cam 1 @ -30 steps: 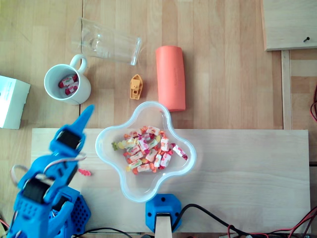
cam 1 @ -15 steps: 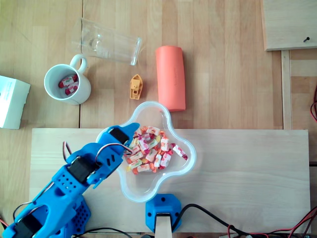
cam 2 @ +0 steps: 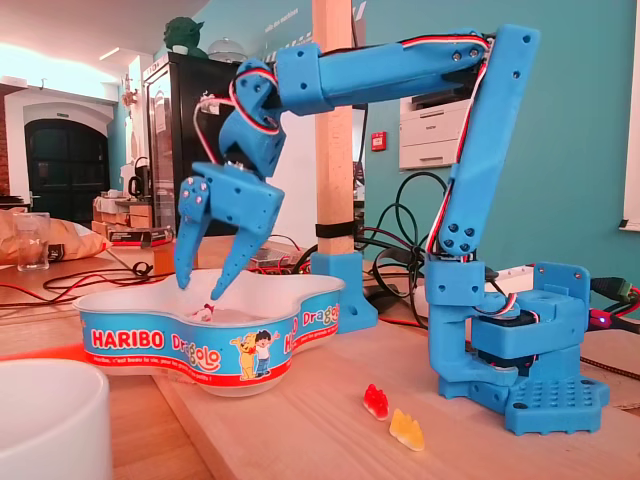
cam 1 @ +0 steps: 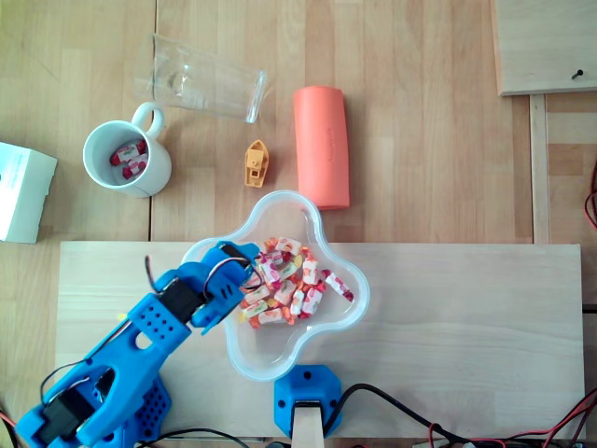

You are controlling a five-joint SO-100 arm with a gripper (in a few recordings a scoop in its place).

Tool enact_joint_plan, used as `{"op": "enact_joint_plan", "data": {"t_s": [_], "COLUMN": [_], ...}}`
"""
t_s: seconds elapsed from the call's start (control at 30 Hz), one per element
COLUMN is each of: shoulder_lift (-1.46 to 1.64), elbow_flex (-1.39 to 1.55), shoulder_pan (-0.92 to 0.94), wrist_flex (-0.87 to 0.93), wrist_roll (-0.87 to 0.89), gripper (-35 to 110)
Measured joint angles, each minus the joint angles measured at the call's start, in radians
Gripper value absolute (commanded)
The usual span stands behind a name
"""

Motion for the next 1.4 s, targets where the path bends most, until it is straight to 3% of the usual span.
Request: {"op": "enact_joint_plan", "data": {"t_s": [0.9, 1.4], "shoulder_lift": [-0.038, -0.212], "elbow_flex": [0.017, -0.023], "shoulder_pan": [0.086, 0.087], "wrist_flex": [0.000, -0.058], "wrist_roll": [0.006, -0.006], "gripper": [19, 19]}}
